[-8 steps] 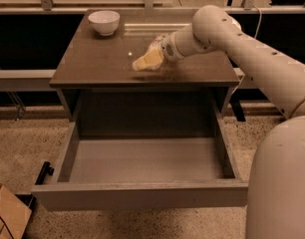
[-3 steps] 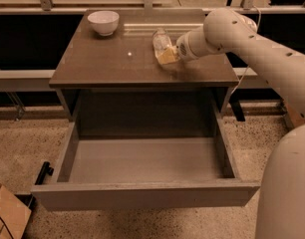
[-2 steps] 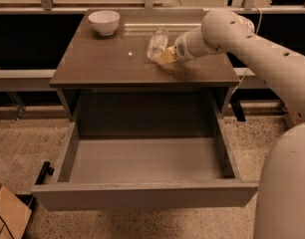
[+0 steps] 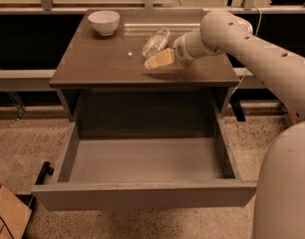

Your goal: Place water bottle into top drawer

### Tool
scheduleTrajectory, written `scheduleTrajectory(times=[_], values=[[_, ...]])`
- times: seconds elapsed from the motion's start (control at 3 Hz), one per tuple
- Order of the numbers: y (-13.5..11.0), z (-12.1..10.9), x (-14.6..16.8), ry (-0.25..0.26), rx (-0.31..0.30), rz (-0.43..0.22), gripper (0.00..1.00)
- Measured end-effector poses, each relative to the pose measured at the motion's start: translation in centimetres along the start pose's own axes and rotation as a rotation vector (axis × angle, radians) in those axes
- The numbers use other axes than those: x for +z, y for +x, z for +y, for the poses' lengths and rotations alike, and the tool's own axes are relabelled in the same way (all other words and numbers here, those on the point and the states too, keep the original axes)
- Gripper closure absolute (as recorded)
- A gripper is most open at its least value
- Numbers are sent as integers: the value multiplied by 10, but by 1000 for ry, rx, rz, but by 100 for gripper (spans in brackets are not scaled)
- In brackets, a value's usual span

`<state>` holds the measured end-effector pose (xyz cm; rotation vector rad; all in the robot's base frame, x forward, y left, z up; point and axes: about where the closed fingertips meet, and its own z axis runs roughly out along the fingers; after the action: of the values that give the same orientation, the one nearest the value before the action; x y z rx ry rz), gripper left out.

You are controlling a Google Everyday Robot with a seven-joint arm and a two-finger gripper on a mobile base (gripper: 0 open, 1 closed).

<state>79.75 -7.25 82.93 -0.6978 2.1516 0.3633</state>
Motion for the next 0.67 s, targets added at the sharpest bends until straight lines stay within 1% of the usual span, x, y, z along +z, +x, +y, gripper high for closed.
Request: scheduleTrajectory(times=[0.33, 0.67], values=[[-9, 3, 0, 12, 11, -49, 0], [-28, 12, 4, 8, 35, -129, 0]])
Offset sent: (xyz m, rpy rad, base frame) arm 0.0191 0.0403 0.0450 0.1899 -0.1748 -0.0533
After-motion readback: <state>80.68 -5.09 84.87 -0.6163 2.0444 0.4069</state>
